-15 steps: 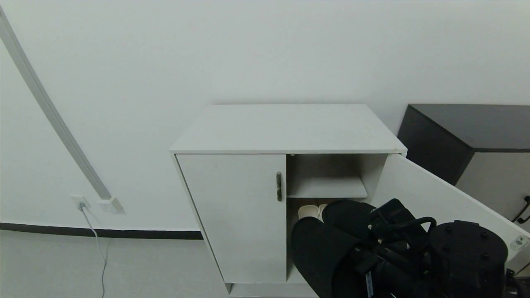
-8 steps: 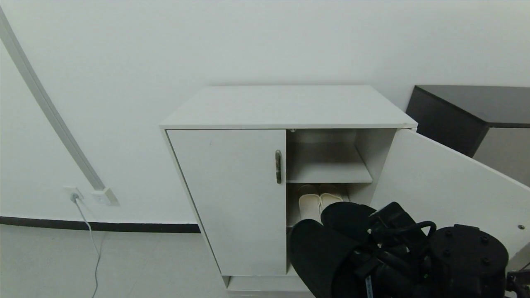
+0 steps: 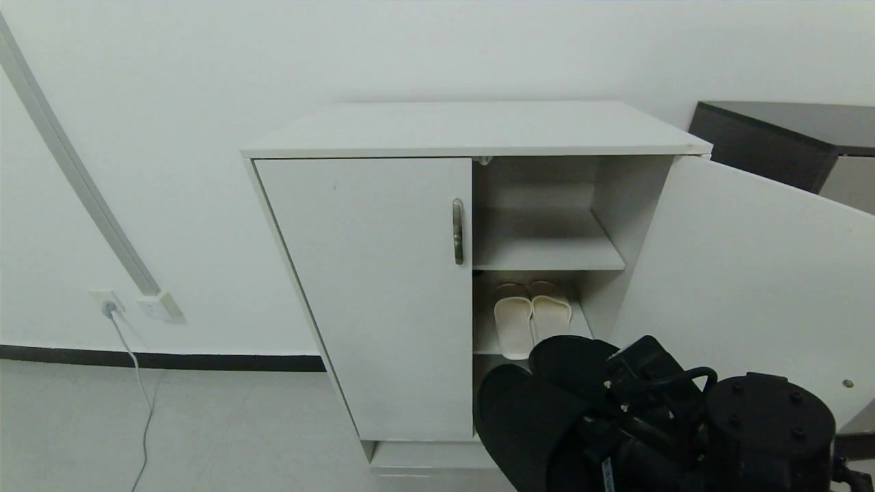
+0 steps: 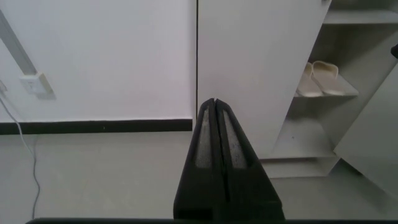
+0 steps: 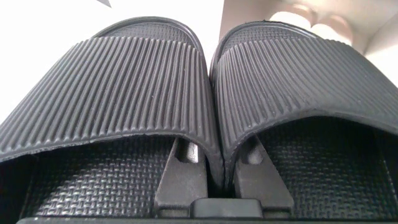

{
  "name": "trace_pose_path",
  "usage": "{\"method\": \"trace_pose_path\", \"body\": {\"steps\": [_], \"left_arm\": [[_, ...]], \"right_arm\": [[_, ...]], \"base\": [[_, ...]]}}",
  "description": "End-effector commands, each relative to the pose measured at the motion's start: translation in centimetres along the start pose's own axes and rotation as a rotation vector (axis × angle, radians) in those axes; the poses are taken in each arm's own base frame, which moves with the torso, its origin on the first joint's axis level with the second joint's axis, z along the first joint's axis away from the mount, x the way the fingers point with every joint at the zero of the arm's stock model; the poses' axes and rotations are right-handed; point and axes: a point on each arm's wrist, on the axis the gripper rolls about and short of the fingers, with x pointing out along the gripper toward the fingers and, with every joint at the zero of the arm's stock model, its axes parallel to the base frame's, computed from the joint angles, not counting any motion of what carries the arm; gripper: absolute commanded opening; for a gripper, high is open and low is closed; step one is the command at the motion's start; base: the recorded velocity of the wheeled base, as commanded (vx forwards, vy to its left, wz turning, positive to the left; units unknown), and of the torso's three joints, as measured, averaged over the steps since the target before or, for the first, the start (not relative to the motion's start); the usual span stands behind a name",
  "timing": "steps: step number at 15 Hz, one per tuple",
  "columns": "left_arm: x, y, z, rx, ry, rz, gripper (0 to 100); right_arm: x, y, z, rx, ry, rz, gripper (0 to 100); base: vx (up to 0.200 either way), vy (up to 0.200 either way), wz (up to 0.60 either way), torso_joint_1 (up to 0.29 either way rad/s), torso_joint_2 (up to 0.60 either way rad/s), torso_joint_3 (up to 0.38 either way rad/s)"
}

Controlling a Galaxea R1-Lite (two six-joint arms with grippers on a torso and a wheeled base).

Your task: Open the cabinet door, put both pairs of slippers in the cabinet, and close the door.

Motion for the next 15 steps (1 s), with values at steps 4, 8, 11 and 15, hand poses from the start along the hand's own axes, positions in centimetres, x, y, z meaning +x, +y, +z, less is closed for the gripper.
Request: {"method": "trace_pose_path", "body": {"steps": [4, 8, 11, 15], "left_arm": [[0.01, 0.0, 0.0, 0.0, 0.001, 0.0, 0], [0.01, -0.01, -0.01, 0.01, 0.002, -0.006, 0], [0.01, -0.01, -0.01, 0.012, 0.002, -0.006, 0], [0.01, -0.01, -0.01, 0.01, 0.002, -0.006, 0]], "right_arm": [[-0.01, -0.04, 0.04, 0.001, -0.003, -0.002, 0], [0.02, 0.0, -0.08, 0.0, 0.003, -0.001, 0], [0.04, 0.01, -0.04, -0.001, 0.001, -0.003, 0], [0.26, 0.1, -0.05, 0.0, 0.003, 0.002, 0]], "base": [[0.0, 0.0, 0.0, -0.061, 0.44, 0.382], [0.0, 0.0, 0.0, -0.01, 0.31, 0.292], [0.0, 0.0, 0.0, 0.001, 0.03, 0.025], [0.0, 0.0, 0.0, 0.0, 0.0, 0.0]]}}
